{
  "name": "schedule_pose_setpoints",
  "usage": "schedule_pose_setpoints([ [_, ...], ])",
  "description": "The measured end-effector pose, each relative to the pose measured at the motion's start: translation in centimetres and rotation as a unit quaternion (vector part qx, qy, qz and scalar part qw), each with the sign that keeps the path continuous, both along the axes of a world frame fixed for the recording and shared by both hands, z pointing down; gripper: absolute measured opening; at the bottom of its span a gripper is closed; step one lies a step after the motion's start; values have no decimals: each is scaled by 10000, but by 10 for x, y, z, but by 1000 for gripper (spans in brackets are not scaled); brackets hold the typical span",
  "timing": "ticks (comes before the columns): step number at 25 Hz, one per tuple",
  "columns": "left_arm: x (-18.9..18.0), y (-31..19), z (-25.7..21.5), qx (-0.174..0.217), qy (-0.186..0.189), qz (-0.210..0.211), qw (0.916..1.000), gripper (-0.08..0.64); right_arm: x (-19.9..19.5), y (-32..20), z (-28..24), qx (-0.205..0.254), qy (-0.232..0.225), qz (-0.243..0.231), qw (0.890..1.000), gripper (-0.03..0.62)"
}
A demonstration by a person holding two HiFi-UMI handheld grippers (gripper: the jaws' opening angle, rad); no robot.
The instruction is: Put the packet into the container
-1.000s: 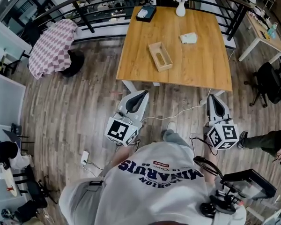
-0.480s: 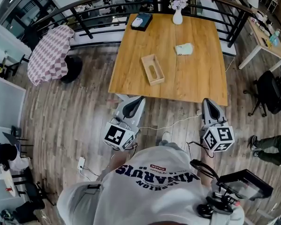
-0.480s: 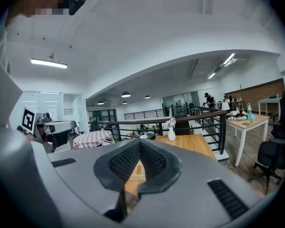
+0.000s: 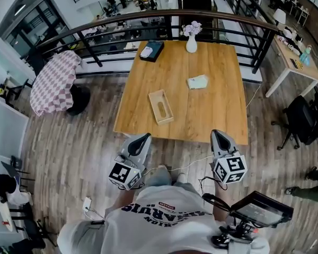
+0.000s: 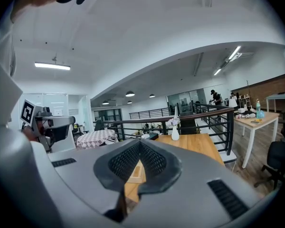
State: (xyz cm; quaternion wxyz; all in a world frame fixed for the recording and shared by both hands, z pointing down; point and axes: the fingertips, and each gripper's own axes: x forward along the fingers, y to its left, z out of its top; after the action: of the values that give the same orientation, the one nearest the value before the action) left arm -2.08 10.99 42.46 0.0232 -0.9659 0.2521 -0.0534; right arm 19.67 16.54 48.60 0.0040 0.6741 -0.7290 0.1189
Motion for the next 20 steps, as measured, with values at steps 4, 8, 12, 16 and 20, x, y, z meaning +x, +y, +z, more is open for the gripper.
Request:
schedule_pose_setpoints([
  [4, 15, -13, 0, -12, 83, 31, 10000, 3, 5, -15, 5, -111, -36, -97, 9999, 6],
  [8, 25, -37, 10, -110, 87, 112, 9998, 2, 7, -31, 4, -150, 20, -95, 9998, 6],
  [12, 35, -70, 18, -142, 90, 303, 9994, 2, 17, -56, 5, -262, 8, 111, 9996, 6],
  [16, 46, -108, 11, 16, 124, 356, 9993, 2, 23, -82, -1, -333, 67, 125, 9993, 6],
  [20, 49, -148, 14, -165, 260, 277, 9991, 2, 21, -116, -5, -414, 269, -14, 9988, 6],
])
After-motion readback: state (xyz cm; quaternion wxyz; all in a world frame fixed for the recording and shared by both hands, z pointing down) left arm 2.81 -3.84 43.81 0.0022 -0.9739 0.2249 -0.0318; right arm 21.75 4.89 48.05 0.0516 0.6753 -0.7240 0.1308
